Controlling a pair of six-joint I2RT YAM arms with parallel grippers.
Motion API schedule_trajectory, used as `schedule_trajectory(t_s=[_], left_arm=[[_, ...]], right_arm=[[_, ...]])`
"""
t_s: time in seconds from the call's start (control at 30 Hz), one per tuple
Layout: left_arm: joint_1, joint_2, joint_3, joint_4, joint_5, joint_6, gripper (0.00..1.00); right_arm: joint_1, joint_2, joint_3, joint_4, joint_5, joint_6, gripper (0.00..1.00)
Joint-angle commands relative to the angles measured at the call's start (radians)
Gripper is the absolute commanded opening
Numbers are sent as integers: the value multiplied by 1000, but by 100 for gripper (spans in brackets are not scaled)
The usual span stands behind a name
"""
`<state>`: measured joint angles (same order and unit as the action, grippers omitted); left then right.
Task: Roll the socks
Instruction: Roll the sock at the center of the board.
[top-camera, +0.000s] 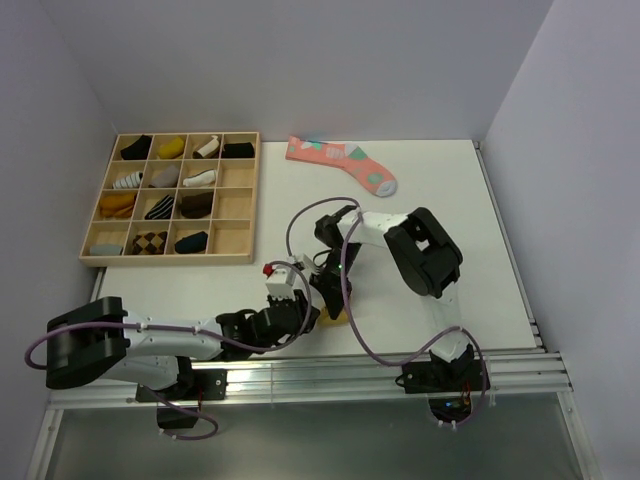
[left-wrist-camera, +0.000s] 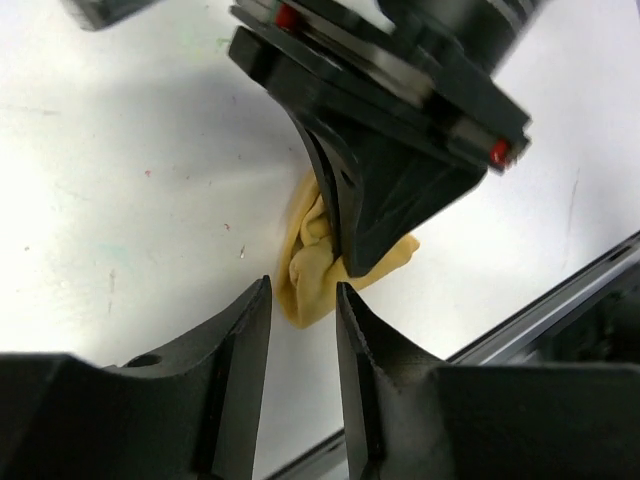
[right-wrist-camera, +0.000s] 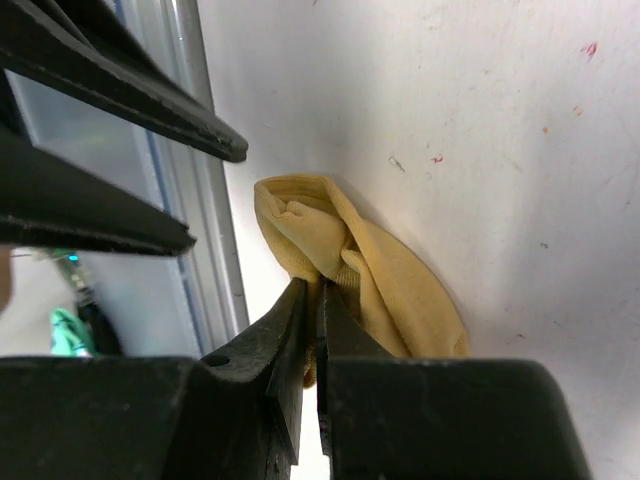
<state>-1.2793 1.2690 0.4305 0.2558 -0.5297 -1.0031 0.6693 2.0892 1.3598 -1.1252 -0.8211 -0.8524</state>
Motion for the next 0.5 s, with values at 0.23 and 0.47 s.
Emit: schedule_trajectory(t_s=[0.23, 0.47], left_arm=[[-41, -8, -64, 266, 48, 314, 40], [-41, 61, -12, 298, 198, 417, 43]], right_arm=[[-20, 80, 55, -91, 25, -39, 5], [-25, 118, 94, -154, 0, -65, 5]])
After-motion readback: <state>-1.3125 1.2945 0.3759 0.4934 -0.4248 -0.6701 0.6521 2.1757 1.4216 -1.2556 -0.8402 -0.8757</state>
